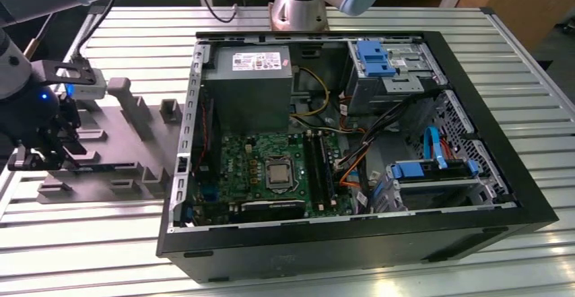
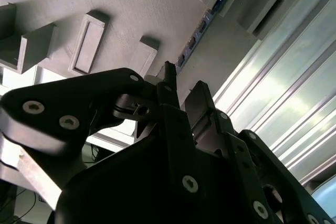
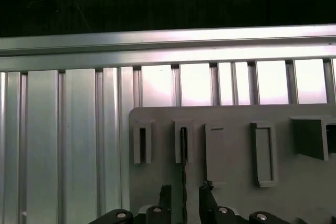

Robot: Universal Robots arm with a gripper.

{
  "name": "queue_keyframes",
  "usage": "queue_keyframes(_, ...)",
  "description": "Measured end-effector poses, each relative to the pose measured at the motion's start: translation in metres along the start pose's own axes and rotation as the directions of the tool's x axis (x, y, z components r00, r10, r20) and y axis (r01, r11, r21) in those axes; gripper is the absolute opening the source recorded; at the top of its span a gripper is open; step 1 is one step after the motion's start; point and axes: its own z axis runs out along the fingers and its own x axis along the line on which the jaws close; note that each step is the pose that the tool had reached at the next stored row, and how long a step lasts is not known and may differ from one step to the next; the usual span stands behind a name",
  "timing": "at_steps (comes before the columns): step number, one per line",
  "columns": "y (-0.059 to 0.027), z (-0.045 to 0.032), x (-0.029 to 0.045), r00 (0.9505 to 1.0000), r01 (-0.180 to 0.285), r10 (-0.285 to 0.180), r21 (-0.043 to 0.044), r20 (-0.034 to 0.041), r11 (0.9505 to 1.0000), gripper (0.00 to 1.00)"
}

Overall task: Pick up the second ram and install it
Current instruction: 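Pick up the second ram and move it above second insertion slot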

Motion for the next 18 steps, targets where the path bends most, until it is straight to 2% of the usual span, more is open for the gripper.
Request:
queue_keyframes(7, -0.0005, 0.0097, 0.0002, 1.0000, 0.000, 0.000, 0.0010, 0.0001, 1.0000, 0.35)
queue_keyframes(18, -0.0009, 0.0208, 0.0004, 1.0000, 0.000, 0.000, 0.0059, 0.0003, 1.0000, 0.35)
